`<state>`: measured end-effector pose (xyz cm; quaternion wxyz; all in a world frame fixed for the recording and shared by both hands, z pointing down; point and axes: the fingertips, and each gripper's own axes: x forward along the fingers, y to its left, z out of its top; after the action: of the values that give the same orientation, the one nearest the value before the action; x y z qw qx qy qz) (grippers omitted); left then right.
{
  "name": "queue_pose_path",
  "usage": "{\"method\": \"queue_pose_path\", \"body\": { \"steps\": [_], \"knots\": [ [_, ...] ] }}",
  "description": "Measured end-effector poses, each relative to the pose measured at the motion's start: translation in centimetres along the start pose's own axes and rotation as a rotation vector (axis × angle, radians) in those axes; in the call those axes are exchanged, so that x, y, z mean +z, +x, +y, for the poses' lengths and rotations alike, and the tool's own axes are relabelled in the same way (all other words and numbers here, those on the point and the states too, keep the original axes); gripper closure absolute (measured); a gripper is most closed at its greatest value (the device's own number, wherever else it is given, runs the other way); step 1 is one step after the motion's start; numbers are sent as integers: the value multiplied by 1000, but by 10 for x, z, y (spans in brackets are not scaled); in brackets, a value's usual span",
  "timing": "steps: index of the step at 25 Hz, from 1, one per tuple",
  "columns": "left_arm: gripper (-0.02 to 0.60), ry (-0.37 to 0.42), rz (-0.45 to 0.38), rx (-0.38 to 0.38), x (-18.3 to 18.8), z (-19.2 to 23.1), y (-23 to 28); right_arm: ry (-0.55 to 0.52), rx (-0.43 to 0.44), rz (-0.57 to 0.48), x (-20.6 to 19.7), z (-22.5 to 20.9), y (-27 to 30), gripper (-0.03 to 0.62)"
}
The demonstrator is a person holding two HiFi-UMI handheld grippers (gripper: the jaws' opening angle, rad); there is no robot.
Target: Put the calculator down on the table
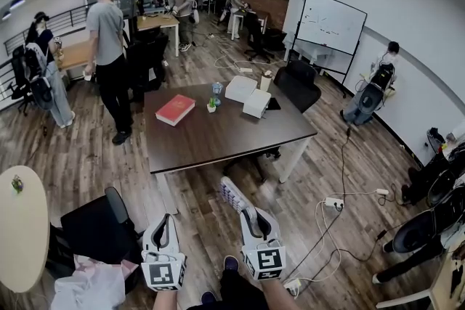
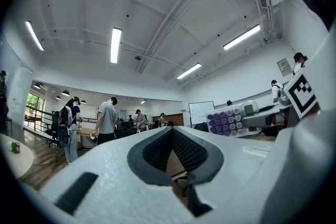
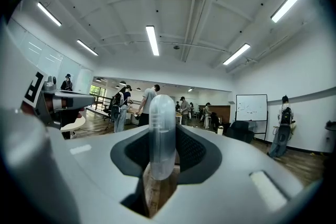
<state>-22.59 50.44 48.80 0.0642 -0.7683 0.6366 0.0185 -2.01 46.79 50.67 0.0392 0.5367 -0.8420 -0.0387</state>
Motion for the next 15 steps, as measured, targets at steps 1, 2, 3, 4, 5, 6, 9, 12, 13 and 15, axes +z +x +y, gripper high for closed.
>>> {"method": "queue_pose_path", "body": {
  "steps": [1,2,3,4,5,6,9,12,13,15],
  "knots": [
    [588,5,-1,-10,0,-1,3,1,-3,0,-1,-1,2,479],
    [588,6,-5,-16,0,-1,6,1,-5,-2,-2,-2,5,479],
    [587,7,-9,-19,0,-1,9,3,-7,-6,-2,-3,9,479],
    [588,9,-13,-20,0,0,12,6,-10,-11,-2,-5,13,479],
    [588,11,-17,-19,1,2,15,9,-12,-16,-2,-7,17,479],
    [587,16,-23,-16,1,4,19,13,-13,-21,-2,-9,23,479],
    [587,39,-38,4,2,14,35,26,-8,-28,-3,-15,43,479],
    [587,39,-43,9,1,20,53,24,-6,-37,-1,-21,61,479],
    [587,39,-43,8,1,21,59,16,-4,-41,0,-23,66,479],
    [588,32,-44,0,-2,21,74,8,1,-40,-2,-27,77,479]
  ]
}}
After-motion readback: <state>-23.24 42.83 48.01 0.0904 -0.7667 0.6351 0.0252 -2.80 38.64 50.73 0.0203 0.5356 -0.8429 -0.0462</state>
